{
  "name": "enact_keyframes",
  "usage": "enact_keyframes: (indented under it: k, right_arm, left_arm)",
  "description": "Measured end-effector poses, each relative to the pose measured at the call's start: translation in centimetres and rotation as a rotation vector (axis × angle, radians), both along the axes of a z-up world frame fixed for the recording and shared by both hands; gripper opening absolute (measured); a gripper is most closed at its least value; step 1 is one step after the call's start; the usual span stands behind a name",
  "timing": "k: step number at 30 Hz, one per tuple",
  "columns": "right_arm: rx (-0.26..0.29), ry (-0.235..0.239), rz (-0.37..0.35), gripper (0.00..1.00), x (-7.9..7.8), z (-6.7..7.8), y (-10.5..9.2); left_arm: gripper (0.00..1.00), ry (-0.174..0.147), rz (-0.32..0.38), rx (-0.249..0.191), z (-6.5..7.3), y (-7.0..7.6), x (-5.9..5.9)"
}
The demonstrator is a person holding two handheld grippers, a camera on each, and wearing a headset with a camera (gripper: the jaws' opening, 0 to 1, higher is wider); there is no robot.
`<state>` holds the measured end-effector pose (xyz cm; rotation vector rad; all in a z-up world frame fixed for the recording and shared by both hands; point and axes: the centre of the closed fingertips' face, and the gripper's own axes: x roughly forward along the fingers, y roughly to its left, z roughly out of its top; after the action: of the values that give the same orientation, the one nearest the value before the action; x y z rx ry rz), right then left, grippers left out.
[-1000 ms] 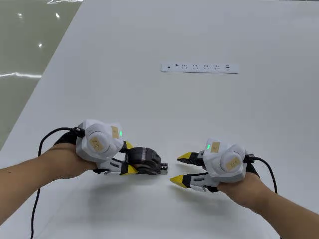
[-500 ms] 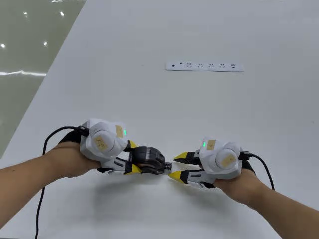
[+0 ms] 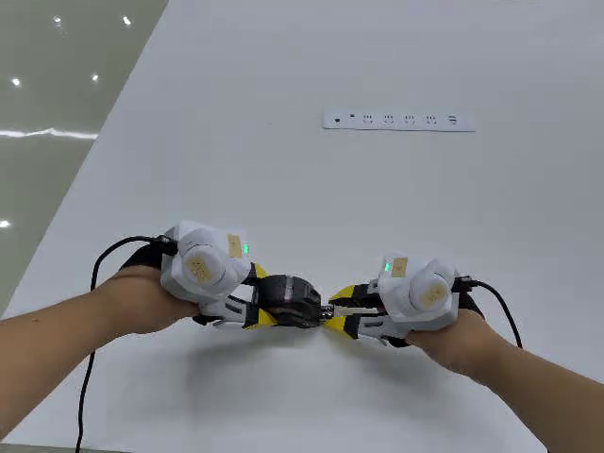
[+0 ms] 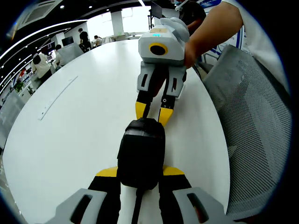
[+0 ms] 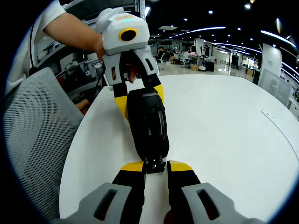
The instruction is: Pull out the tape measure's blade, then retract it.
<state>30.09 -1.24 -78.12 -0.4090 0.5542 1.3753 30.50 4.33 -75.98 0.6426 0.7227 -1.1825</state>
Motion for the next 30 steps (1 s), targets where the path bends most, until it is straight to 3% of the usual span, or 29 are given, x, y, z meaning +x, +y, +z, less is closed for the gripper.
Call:
enact_keyframes:
  k: [7, 12, 21, 30]
  right_arm:
    - [-0.003, -0.004, 0.015, 0.13, -0.11, -0.12, 0.15]
    - [0.012, 0.02, 0.026, 0.13, -0.11, -0.29, 0.29]
    - [0.035, -0.001, 0.03, 0.11, -0.02, -0.26, 0.39]
    - [0.008, -0.029, 0.037, 0.09, 0.02, -0.25, 0.41]
  left_arm:
    - [0.28, 0.0, -0.003, 0.003, 0.02, 0.01, 0.02]
    - [0.28, -0.001, -0.001, 0.001, 0.0, 0.06, 0.13]
    - [0.28, 0.002, 0.004, -0.002, -0.04, 0.12, 0.22]
    - [0.27, 0.014, 0.009, 0.008, -0.05, 0.24, 0.3]
